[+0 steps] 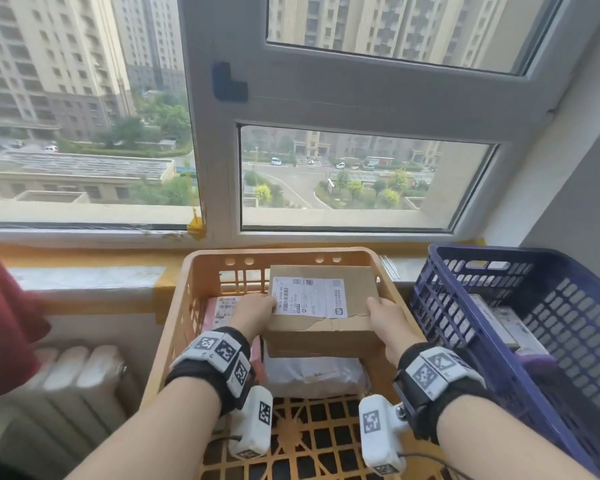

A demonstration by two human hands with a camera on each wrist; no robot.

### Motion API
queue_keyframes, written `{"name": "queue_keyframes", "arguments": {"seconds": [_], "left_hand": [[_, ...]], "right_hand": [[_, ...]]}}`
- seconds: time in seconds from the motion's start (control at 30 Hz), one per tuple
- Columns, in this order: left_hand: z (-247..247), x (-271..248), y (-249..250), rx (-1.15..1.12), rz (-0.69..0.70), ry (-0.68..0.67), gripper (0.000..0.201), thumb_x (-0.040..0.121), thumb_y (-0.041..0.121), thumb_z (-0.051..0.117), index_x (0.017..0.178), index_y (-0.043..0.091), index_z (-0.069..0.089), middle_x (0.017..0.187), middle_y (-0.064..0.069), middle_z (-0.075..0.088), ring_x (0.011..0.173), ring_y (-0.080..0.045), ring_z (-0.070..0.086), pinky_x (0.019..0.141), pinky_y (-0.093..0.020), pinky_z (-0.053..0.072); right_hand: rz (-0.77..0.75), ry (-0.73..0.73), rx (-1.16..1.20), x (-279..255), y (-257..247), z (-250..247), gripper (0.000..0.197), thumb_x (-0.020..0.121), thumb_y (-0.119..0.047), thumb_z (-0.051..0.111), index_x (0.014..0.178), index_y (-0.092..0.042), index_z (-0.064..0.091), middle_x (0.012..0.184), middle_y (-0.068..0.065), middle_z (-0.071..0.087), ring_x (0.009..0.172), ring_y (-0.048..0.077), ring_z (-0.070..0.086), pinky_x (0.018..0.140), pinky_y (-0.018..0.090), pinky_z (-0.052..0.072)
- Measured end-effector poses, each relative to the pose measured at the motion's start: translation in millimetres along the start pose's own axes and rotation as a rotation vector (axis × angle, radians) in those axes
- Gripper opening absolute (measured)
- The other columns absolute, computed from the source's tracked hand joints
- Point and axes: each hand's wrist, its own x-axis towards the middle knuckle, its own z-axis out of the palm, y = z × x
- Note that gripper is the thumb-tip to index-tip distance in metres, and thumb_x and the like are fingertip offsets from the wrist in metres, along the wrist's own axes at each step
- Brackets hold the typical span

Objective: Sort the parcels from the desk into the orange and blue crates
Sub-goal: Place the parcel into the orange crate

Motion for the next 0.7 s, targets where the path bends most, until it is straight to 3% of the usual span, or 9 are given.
{"name": "queue_keyframes", "arguments": {"seconds": [0.1,0.2,0.27,0.43,0.5,0.6,0.7], "left_hand": [[5,13,-10,0.054,0.016,0.036,0.031,0.092,0.01,0.05,0.115,-0.006,0.062,0.12,-0.025,0.062,0.089,-0.027,0.054,0.082,-0.039,0.047],[8,17,-22,0.133,-0.017,0.066,0.016,0.089,0.009,0.051,0.094,0.004,0.065,0.104,-0.02,0.066,0.078,-0.023,0.054,0.068,-0.031,0.046],[10,20,-32,0.163,-0.046,0.064,0.015,0.088,0.012,0.052,0.091,0.009,0.066,0.096,-0.01,0.068,0.081,-0.02,0.06,0.071,-0.032,0.053],[18,22,-43,0.205,-0.016,0.079,0.023,0.088,0.015,0.058,0.109,0.014,0.067,0.107,-0.003,0.068,0.095,-0.018,0.061,0.077,-0.027,0.05],[19,21,-43,0.195,-0.005,0.086,0.029,0.089,0.015,0.06,0.117,0.013,0.065,0.113,-0.004,0.067,0.097,-0.016,0.06,0.078,-0.026,0.048],[19,23,-46,0.156,-0.011,0.076,0.046,0.089,0.013,0.063,0.133,0.015,0.053,0.121,-0.005,0.065,0.103,-0.019,0.061,0.085,-0.03,0.053],[16,28,-52,0.148,0.027,0.078,0.062,0.087,0.01,0.064,0.142,0.024,0.041,0.122,-0.006,0.063,0.103,-0.019,0.063,0.082,-0.031,0.056]], "right_hand": [[0.021,0.002,-0.106,20,11,11,0.039,0.097,-0.035,0.033,0.12,-0.016,0.058,0.112,0.01,0.063,0.102,0.031,0.059,0.098,0.05,0.048],[0.051,-0.042,-0.161,34,18,21,0.04,0.1,-0.028,0.032,0.131,-0.013,0.053,0.124,0.012,0.059,0.111,0.033,0.056,0.103,0.048,0.044],[0.069,-0.054,-0.175,39,23,26,0.041,0.102,-0.024,0.032,0.137,-0.012,0.049,0.131,0.013,0.056,0.115,0.033,0.054,0.103,0.045,0.044],[0.017,-0.08,-0.216,52,40,32,0.036,0.104,-0.019,0.037,0.139,-0.019,0.046,0.129,0.007,0.058,0.106,0.025,0.056,0.094,0.038,0.049],[-0.066,-0.087,-0.272,53,46,34,0.044,0.102,-0.019,0.039,0.145,-0.027,0.039,0.136,0.003,0.056,0.114,0.027,0.058,0.099,0.042,0.05],[-0.248,-0.096,-0.481,50,49,35,0.06,0.102,-0.014,0.039,0.153,-0.038,0.02,0.151,0.002,0.039,0.131,0.028,0.048,0.107,0.043,0.045],[-0.311,-0.118,-0.701,46,46,37,0.06,0.103,-0.014,0.034,0.156,-0.036,0.017,0.161,0.005,0.021,0.144,0.03,0.032,0.113,0.042,0.035]]}}
